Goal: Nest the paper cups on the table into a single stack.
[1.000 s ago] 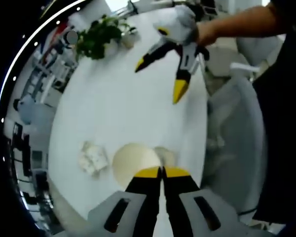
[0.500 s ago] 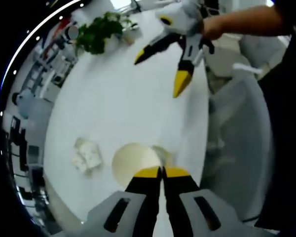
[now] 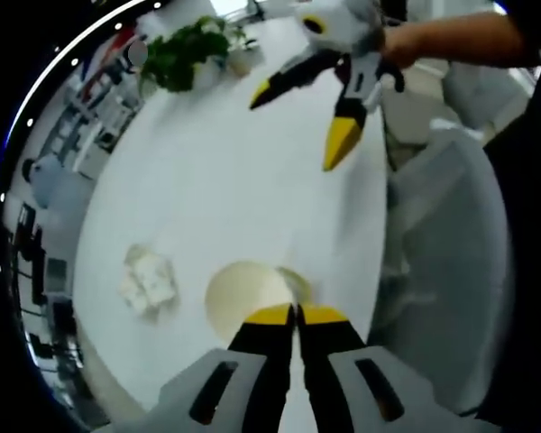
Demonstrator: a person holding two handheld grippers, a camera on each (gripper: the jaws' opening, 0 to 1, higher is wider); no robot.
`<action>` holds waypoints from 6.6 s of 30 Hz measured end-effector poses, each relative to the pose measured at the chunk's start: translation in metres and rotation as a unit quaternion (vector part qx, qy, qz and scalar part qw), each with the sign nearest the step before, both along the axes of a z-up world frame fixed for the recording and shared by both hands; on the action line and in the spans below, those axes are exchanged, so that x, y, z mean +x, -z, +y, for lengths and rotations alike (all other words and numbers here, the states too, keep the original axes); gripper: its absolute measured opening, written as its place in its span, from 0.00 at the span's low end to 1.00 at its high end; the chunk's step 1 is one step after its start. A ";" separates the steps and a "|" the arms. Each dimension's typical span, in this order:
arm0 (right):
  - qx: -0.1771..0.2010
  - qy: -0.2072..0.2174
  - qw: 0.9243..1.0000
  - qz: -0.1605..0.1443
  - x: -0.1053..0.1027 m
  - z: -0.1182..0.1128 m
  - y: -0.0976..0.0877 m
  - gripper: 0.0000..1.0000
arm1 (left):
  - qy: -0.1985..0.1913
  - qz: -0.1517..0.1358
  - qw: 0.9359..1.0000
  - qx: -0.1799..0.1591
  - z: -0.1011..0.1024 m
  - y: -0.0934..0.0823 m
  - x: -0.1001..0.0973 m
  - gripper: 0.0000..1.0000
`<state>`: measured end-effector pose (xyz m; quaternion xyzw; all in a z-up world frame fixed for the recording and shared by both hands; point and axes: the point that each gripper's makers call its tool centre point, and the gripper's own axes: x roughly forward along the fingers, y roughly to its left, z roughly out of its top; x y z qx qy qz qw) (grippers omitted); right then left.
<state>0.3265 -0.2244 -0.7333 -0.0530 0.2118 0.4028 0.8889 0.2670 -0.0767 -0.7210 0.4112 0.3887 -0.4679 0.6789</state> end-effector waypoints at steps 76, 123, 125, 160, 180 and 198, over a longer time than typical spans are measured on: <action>0.008 0.023 1.000 -0.003 0.010 -0.010 -0.011 1.00 | -0.193 -0.048 0.927 -0.319 0.052 -0.060 0.077 0.94; -0.012 0.075 0.997 -0.007 0.035 -0.009 -0.007 1.00 | -0.264 -0.077 0.884 -0.378 0.152 0.006 0.118 1.00; -0.012 0.075 0.997 -0.007 0.035 -0.009 -0.006 1.00 | -0.265 -0.068 0.886 -0.375 0.148 0.008 0.121 1.00; -0.017 0.089 0.996 0.001 0.026 -0.024 0.006 1.00 | -0.210 0.011 0.945 -0.249 0.063 0.028 0.225 0.97; -0.006 0.096 0.995 0.000 0.034 -0.029 0.007 1.00 | -0.193 0.050 0.963 -0.182 0.033 0.054 0.280 0.70; -0.002 0.107 0.994 0.004 0.035 -0.034 0.011 1.00 | -0.231 0.102 0.962 -0.100 0.033 0.105 0.292 0.59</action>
